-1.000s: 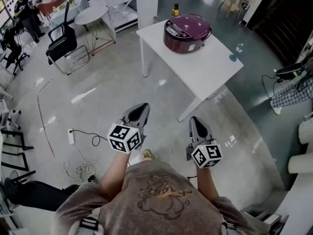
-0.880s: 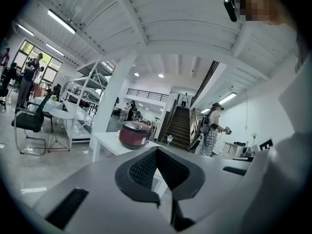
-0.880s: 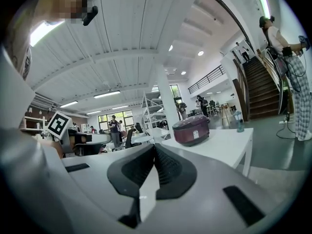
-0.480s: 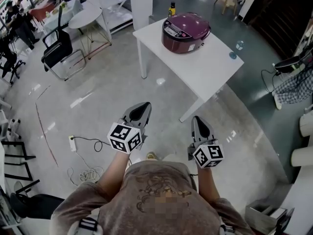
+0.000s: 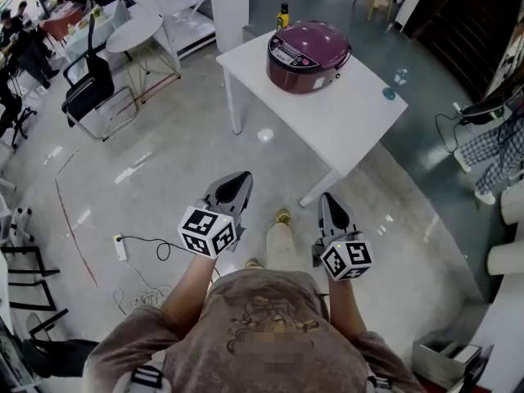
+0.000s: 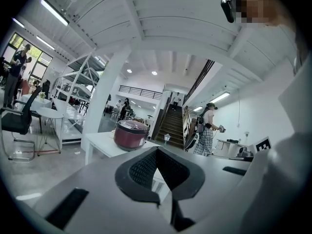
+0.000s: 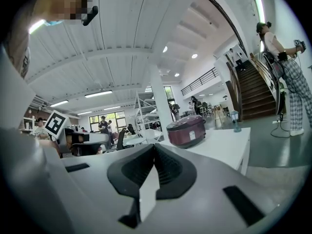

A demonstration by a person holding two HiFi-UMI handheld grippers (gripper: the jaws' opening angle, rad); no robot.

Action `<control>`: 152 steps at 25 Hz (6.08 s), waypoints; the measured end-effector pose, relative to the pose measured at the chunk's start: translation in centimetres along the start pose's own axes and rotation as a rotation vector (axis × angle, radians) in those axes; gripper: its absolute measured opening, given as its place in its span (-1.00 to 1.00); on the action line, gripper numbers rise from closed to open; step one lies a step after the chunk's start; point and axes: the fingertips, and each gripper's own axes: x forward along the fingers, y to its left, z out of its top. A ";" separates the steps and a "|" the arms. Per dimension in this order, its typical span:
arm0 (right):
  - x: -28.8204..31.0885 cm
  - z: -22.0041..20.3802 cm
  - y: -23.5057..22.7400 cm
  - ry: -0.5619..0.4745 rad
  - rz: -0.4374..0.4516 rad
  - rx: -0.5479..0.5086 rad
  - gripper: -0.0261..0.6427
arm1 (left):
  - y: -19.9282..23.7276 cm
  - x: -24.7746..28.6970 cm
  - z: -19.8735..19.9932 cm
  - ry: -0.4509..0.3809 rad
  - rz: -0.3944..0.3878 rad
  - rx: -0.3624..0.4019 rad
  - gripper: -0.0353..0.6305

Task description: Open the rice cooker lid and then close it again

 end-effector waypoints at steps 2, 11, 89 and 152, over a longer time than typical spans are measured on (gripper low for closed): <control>1.2 0.0 -0.5 -0.005 0.000 0.009 -0.92 | 0.6 1.0 0.1 0.000 -0.003 0.000 -0.83; 6.8 0.9 -3.0 0.007 0.029 0.002 -0.91 | 3.3 6.0 1.3 -0.004 0.008 -0.009 -0.83; 43.3 11.7 -22.3 -0.013 -0.071 0.012 -0.91 | 21.3 46.0 12.9 0.096 -0.217 0.030 -0.83; 46.7 10.9 -23.9 0.062 0.034 -0.058 -0.91 | 21.2 48.1 8.2 0.391 -0.135 0.162 -0.84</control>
